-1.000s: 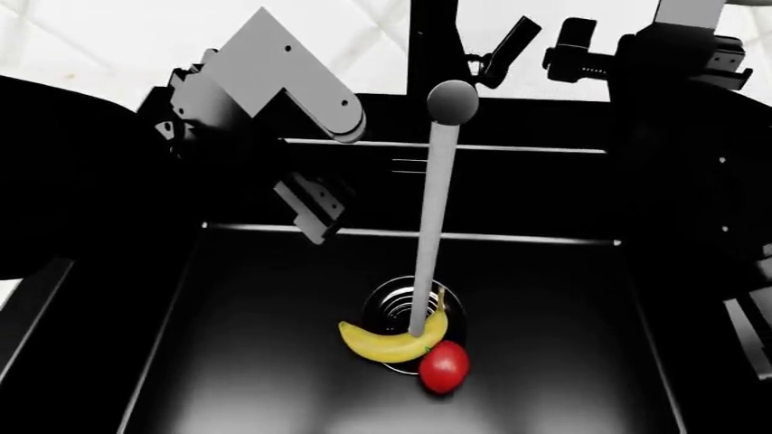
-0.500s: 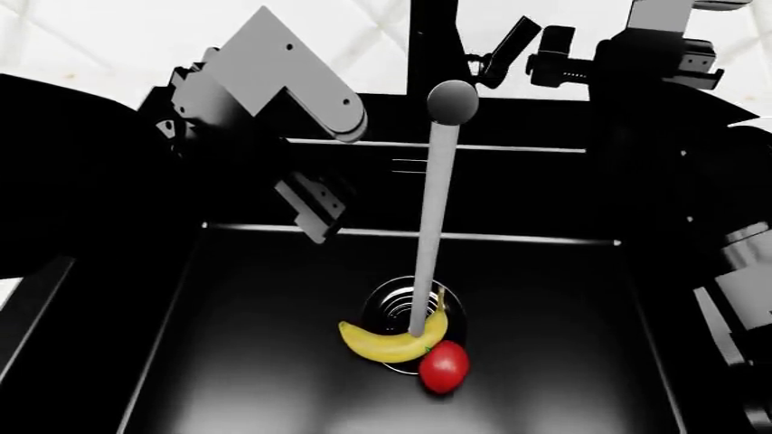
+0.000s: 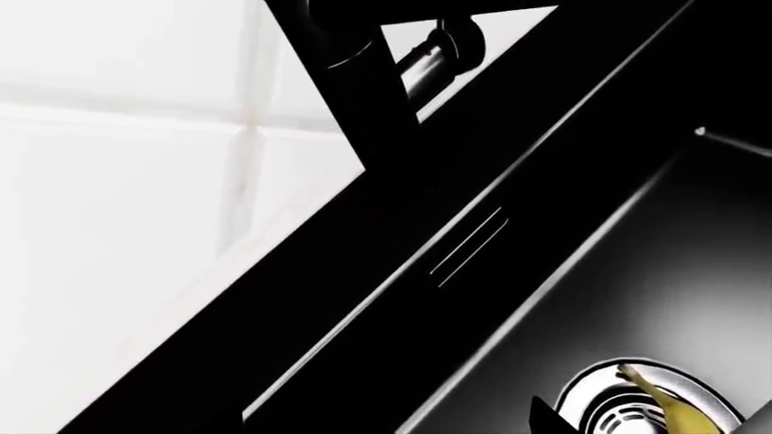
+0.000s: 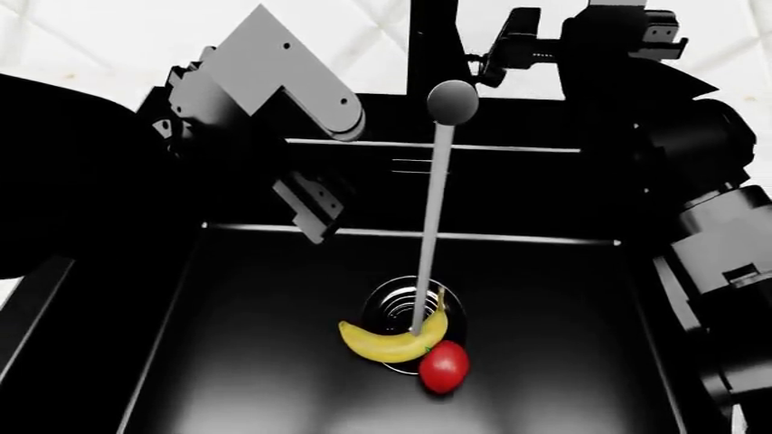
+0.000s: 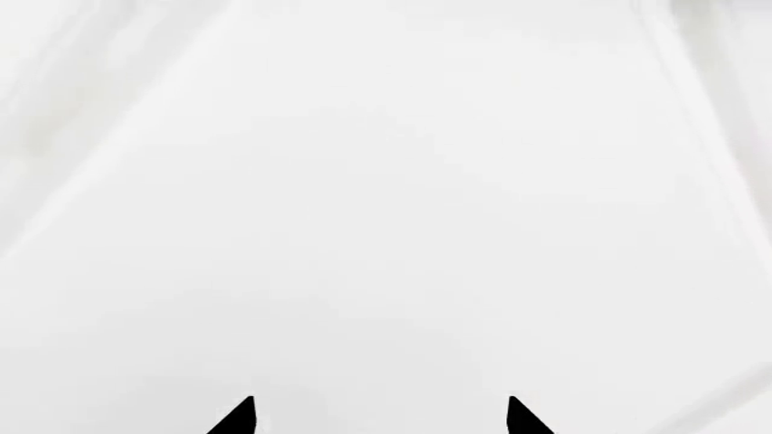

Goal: Pick up the fruits and vegetables and place them in the sink. Turn on the sink faucet to wash them. Then turn the sink off and put them in the tray.

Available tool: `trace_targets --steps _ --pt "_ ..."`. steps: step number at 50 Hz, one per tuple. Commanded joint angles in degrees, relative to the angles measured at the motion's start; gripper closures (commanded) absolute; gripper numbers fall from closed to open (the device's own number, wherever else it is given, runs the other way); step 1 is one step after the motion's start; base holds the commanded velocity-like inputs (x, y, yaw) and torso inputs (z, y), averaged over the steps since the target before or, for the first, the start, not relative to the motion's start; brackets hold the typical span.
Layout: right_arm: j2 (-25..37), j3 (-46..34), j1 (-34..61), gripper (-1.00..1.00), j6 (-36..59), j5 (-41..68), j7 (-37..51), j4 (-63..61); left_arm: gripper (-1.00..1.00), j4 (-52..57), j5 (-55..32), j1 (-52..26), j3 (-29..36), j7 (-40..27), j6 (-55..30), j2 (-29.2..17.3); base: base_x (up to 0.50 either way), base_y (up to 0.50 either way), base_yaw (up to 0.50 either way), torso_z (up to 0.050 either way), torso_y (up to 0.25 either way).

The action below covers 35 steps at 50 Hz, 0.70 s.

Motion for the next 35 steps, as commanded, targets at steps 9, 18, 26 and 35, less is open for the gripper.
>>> trace_targets --steps 9,18,26,35 --pt "-2.28 -1.95 1.9 -1.0 0.22 0.23 -7.48 -0.22 -1.0 0.15 -0.17 0.2 0.05 -0.06 0.34 -0.35 0.0 0.0 0.0 0.0 0.0" --pt "-1.93 -2.4 2.17 -1.0 1.99 0.87 -9.07 -2.08 -1.0 0.17 -0.44 0.27 -0.09 -0.11 0.57 -0.48 0.0 0.0 0.0 0.0 0.0" --pt "6.81 -1.93 1.51 -1.0 8.46 3.16 -1.78 -17.48 -1.0 -0.05 -0.2 0.55 0.37 0.31 0.65 -0.15 0.0 0.0 0.0 0.0 0.0" --pt "20.96 -1.69 1.33 -1.0 22.31 12.02 2.46 -39.71 -1.0 -2.85 -1.62 -0.27 1.96 0.85 -2.03 1.68 0.0 0.0 0.0 0.0 0.0"
